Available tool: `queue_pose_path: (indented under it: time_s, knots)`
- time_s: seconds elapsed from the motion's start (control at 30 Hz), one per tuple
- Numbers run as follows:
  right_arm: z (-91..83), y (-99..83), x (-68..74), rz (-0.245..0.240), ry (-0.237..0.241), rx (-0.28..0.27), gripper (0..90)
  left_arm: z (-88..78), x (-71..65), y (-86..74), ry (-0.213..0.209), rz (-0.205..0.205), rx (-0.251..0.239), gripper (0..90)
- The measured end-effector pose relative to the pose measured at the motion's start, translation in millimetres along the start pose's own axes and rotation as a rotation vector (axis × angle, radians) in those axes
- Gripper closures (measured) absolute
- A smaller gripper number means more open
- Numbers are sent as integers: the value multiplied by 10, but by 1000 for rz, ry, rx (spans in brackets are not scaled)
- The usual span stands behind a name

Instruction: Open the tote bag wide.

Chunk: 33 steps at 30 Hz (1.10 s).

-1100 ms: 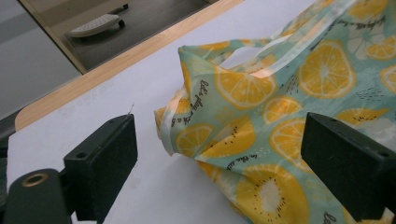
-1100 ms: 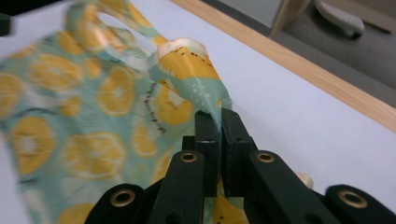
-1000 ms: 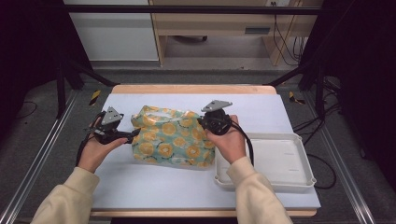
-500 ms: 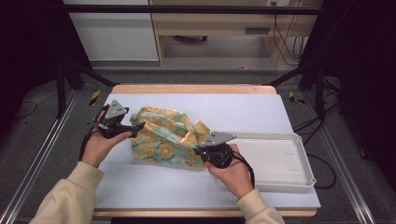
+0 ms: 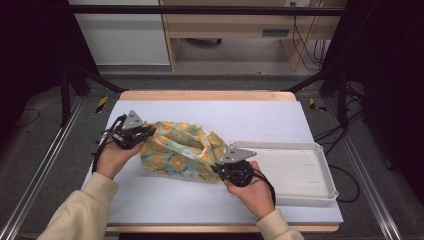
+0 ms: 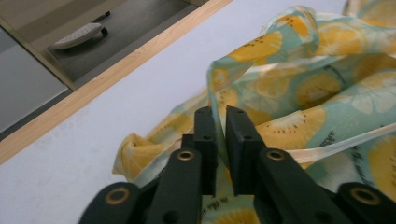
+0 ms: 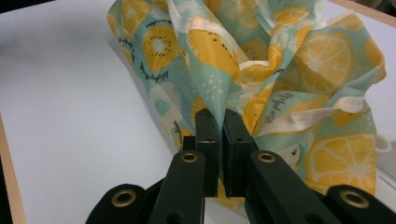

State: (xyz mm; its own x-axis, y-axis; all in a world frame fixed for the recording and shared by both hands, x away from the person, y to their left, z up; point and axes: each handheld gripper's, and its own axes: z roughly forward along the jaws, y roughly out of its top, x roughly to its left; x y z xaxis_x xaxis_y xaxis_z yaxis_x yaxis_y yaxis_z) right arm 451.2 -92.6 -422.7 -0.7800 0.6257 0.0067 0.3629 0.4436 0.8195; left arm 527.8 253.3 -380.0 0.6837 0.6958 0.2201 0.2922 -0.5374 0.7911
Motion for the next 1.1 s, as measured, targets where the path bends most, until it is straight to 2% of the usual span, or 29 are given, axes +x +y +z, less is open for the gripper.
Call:
queue_pose_path:
  time_s: [0.03, 0.13, 0.17, 0.2, 0.23, 0.4, 0.43, 0.5, 0.53, 0.57, 0.6, 0.67, 0.7, 0.87, 1.07, 1.1]
  knots:
    - [0, 0, 0, 0, 0, 0, 873, 0, 0, 0, 0, 0, 0, 873]
    - [-10, -31, -16, 1, -20, 13, 859, -200, -111, -130, -29, 3, -30, 884]
    - [-10, -31, -16, 1, -20, 13, 859, -200, -111, -130, -29, 3, -30, 886]
    - [-26, -48, -10, 0, -24, 14, 853, -305, -194, -266, -48, 5, -36, 890]
    - [-33, -58, -3, 2, -24, 17, 850, -338, -236, -338, -59, 4, -38, 893]
    - [-39, -100, 26, 5, -24, 30, 815, -395, -409, -630, -87, 2, -32, 898]
    - [-43, -112, 45, 2, -18, 40, 749, -384, -439, -697, -90, -1, -29, 898]
    - [-45, -111, 55, -3, -16, 41, 713, -359, -456, -779, -99, -4, -10, 899]
    - [-43, -101, 81, -4, -15, 44, 605, -352, -462, -792, -102, -3, -5, 899]
    - [-43, -101, 81, -4, -15, 44, 605, -350, -473, -800, -90, 13, 5, 899]
    - [-41, -89, 96, -13, -7, 52, 546, -359, -472, -804, -81, 33, 16, 898]
    - [-54, -67, 131, -8, -17, 51, 421, -372, -468, -836, -93, 22, 15, 899]
    - [-82, -40, 157, -12, -19, 51, 309, -365, -469, -884, -98, -3, 13, 899]
    - [-156, 64, 165, -5, -2, 47, 164, -348, -451, -940, -93, -20, 24, 899]
    - [-132, 241, 129, -14, 4, 39, 191, -338, -451, -942, -96, -23, 21, 900]
    - [-54, 352, 90, -13, 5, 36, 225, -333, -456, -942, -99, -23, 22, 900]
